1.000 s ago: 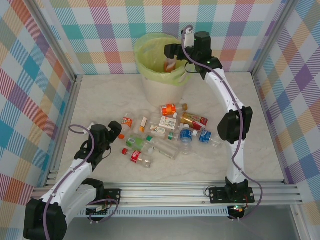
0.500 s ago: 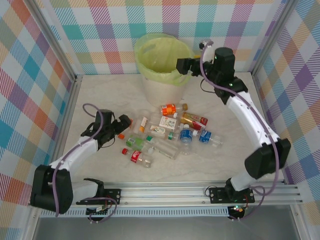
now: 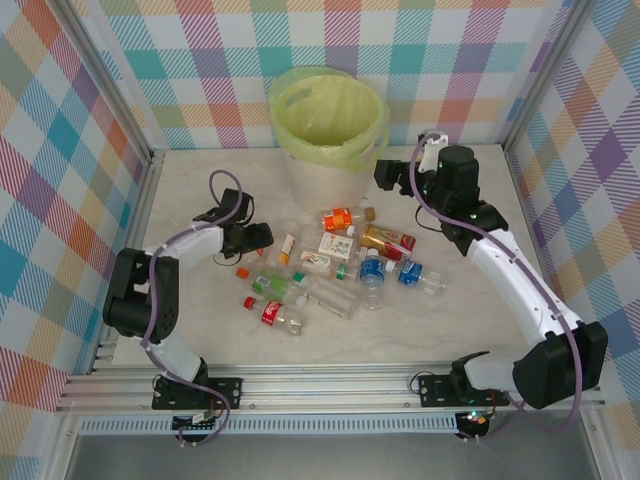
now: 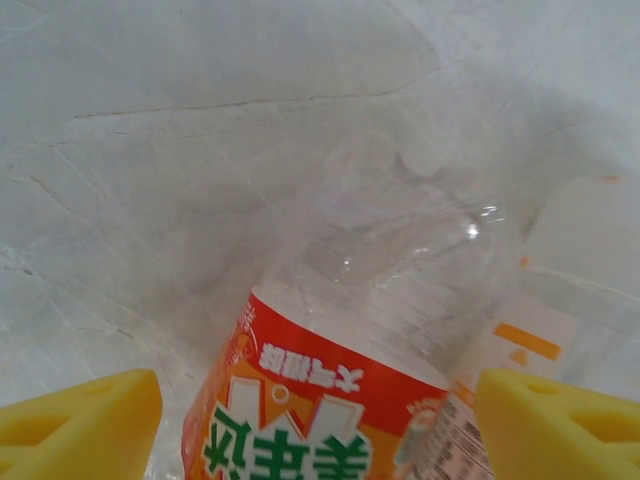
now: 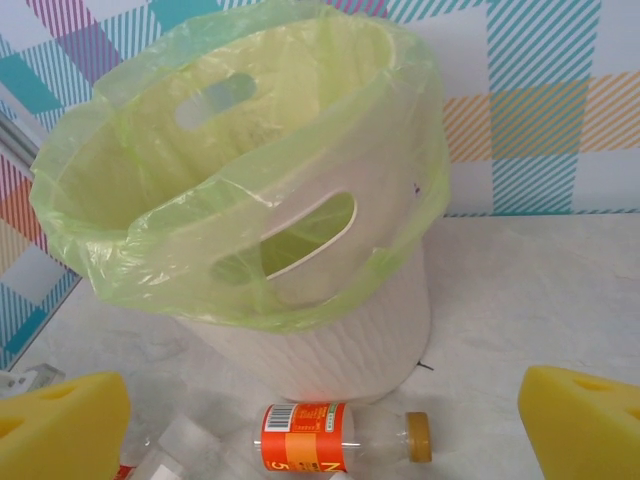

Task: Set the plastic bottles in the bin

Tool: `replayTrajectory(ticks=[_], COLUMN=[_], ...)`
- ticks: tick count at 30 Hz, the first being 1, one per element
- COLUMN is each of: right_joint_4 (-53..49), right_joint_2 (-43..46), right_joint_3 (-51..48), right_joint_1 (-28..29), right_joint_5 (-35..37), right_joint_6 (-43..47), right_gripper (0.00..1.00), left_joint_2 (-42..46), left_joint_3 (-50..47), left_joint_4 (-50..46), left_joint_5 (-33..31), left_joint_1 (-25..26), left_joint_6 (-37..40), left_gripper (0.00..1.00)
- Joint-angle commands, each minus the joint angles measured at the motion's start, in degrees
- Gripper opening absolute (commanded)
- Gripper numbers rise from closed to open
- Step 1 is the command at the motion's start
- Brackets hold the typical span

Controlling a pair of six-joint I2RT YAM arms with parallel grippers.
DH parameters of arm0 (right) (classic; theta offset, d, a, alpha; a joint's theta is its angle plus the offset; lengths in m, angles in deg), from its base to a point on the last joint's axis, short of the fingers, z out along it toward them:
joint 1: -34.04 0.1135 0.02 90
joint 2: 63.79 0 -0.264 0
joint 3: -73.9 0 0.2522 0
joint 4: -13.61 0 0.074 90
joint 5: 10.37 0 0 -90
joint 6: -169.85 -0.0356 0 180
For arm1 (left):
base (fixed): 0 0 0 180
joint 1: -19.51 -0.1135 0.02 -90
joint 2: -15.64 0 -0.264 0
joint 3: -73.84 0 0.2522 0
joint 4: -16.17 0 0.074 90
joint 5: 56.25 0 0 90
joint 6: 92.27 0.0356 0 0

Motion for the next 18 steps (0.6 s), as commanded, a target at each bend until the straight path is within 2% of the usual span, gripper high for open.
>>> replayTrajectory(ticks=[1, 7, 14, 18], right_joint_4=[0.3, 0.3, 0.9, 1.3], right_joint_2=[2.2, 2.7, 2.2, 2.2], right_joint_3=[0.5, -0.4, -0.8, -1.2], right_joint_1=[-0.1, -0.1, -0.1, -0.1], right_joint_5=[2.1, 4.1, 5.8, 6.7], right_joint_6=[-0.1, -0.9, -1.6, -1.7], right_gripper=[1.00, 1.00, 1.00, 1.00], left_joint_2=[-1.9, -5.8, -5.2, -4.3], left_joint_3=[2.0, 4.2, 3.8, 3.5], left_joint_4=[-3.3, -4.4, -1.8, -1.7], left_joint_5=[0.3, -2.9, -3.1, -3.8], left_joint_1=[0.6, 0.6, 0.5, 0.5], left_joint_6=[4.6, 6.0, 7.4, 8.4], left_gripper=[0.81, 0.71, 0.59, 0.49])
